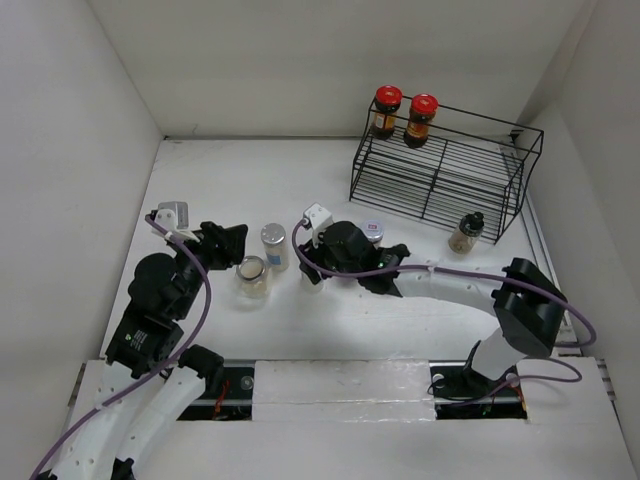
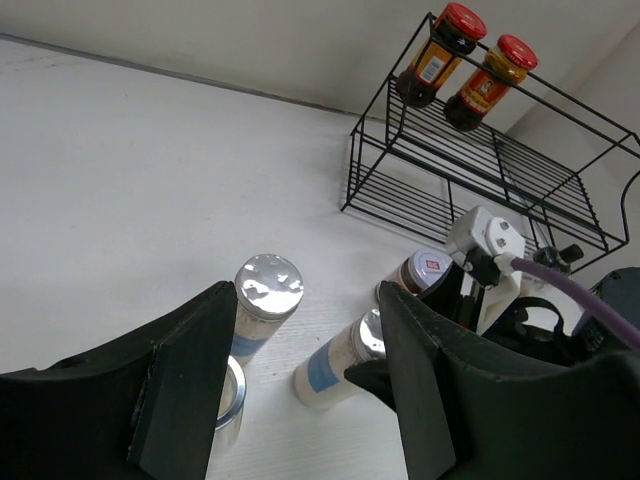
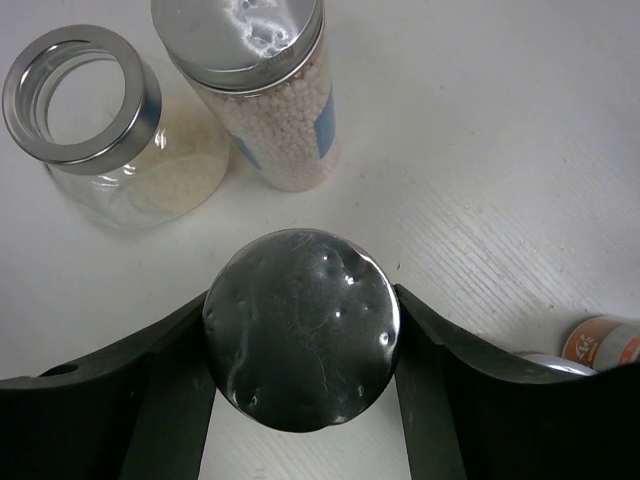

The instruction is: Organize the condiment bottles

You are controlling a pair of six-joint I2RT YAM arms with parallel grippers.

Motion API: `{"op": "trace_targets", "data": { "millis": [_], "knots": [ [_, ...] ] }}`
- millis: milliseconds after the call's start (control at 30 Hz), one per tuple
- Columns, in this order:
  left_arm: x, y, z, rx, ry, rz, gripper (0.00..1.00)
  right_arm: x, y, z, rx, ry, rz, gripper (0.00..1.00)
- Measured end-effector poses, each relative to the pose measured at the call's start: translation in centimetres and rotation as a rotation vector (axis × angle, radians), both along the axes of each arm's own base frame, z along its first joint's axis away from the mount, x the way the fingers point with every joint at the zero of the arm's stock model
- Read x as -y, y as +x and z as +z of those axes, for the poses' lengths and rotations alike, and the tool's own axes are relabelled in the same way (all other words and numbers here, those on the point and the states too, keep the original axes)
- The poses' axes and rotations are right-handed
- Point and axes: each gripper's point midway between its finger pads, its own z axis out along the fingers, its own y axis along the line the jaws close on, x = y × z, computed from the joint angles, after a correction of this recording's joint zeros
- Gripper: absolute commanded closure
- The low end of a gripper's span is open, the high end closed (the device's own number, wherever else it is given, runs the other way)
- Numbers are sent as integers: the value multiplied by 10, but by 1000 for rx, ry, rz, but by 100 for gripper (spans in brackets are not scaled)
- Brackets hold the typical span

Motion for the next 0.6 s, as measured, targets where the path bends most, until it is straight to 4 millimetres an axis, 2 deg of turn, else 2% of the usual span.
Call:
{"op": "trace_targets", "data": {
  "millis": [67, 167, 233, 300, 400, 467, 500, 600],
  "knots": [
    [0, 0, 0, 1, 0, 0, 45, 3, 3, 7, 9, 8, -12, 58],
    [-1, -3, 3, 12, -6, -1, 45, 16, 11, 40, 44, 60, -32, 58],
    [-2, -6, 6, 26, -12, -3, 44, 32, 31, 79, 91, 127, -79, 58],
    [-3, -7, 8, 35, -16, -2, 44, 58, 65, 129, 154, 220, -149, 58],
    [-3, -8, 8, 37, -18, -6, 44, 120, 120, 198, 275, 332, -304, 58],
    [-2, -8, 8, 36, -17, -7, 44, 167, 149, 234, 340, 364, -411, 58],
    [-2, -7, 8, 35, -17, -7, 44, 192, 162, 248, 372, 371, -469, 58],
    [-2, -7, 7, 33, -16, -7, 44, 249, 194, 279, 432, 373, -599, 58]
  ]
}}
